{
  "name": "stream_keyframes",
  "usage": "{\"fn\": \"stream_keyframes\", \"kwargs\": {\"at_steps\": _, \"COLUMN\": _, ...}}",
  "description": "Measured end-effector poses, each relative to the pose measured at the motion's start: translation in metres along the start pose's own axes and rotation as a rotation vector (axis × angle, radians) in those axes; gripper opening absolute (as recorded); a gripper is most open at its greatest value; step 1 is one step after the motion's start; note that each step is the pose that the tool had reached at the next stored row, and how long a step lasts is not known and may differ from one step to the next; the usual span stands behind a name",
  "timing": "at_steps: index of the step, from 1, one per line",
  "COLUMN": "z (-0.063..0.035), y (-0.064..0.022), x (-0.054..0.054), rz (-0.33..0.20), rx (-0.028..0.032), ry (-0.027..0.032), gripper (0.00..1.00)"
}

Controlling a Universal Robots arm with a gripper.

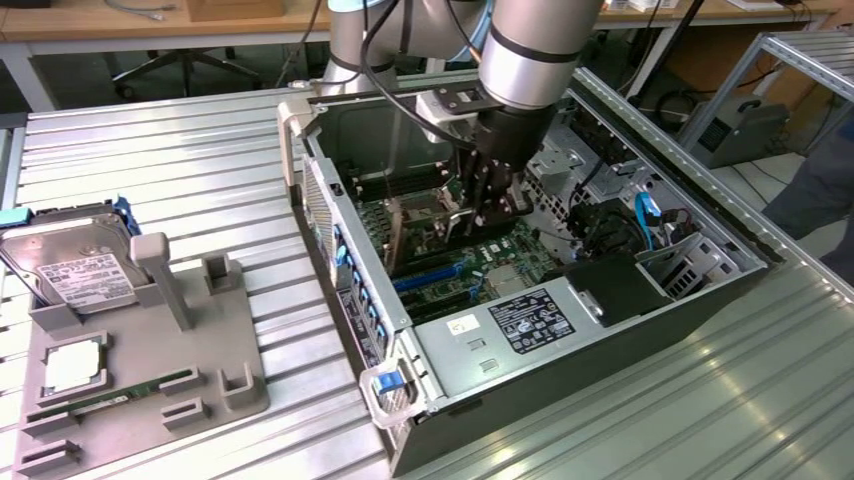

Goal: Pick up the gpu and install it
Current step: 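Insert the gpu into the slot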

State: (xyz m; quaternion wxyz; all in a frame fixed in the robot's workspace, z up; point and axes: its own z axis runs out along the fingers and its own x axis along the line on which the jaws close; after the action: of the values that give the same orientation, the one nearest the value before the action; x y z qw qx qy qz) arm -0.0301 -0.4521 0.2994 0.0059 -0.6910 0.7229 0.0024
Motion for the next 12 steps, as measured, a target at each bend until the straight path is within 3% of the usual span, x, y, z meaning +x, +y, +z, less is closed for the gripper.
{"fn": "stream_keyframes", "kwargs": {"at_steps": 7, "z": 0.0157, "y": 0.0025, "x": 0.000, "rz": 0.000, "rx": 0.0000, "ry": 0.0001, "gripper": 0.27}}
{"fn": "stream_keyframes", "kwargs": {"at_steps": 12, "z": 0.0159, "y": 0.0053, "x": 0.000, "rz": 0.000, "rx": 0.0001, "ry": -0.0001, "gripper": 0.27}}
